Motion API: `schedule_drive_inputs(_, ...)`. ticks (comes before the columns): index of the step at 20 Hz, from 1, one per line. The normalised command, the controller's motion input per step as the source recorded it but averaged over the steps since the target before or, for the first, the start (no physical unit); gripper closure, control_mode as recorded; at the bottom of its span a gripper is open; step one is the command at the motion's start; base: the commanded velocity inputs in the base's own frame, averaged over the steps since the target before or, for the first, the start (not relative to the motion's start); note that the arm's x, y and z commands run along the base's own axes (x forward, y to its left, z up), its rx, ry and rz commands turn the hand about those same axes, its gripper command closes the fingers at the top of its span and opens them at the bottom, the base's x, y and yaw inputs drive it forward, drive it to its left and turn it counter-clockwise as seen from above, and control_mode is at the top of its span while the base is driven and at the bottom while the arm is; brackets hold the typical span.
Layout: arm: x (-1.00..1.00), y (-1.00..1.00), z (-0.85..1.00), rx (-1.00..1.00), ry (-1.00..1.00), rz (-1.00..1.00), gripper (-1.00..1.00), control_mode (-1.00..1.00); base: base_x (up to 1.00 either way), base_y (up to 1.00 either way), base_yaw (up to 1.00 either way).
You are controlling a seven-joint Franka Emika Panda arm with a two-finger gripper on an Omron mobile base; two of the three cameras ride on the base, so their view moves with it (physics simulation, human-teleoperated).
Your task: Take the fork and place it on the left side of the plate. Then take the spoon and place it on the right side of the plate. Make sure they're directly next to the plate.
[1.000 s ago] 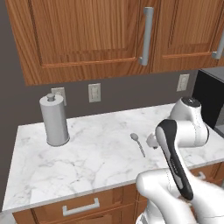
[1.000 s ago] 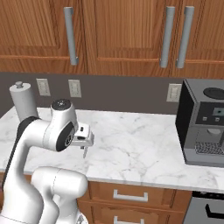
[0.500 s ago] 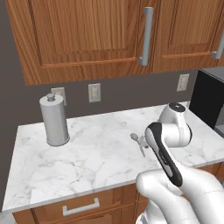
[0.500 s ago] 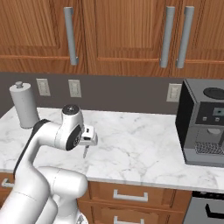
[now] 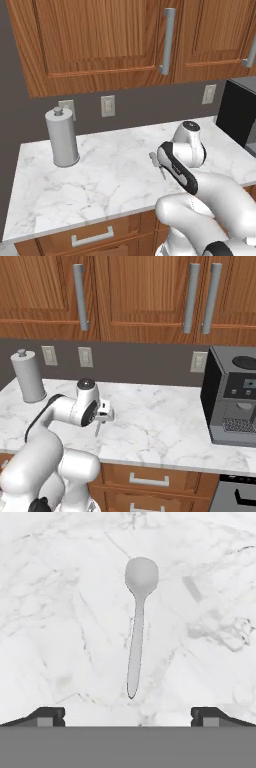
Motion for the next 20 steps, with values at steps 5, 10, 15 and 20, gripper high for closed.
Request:
schedule_drive_inputs(5, 0.49, 0.0, -0.44, 0.0, 0.04, 0.0, -1.0, -1.0, 0.0, 0.0, 0.0)
schedule_drive_inputs(10, 0.27, 0.0, -0.54, 0.0, 0.02, 0.0, -1.0, -1.0, 0.0, 0.0, 0.0)
schedule_drive_inputs(15, 0.21, 0.0, -0.46, 0.0, 0.0, 0.0, -1.0, -1.0, 0.0, 0.0, 0.0)
schedule_drive_inputs(20, 0.14, 0.09, -0.49, -0.01, 0.0, 0.0, 1.0, -1.0, 0.0, 0.0, 0.0)
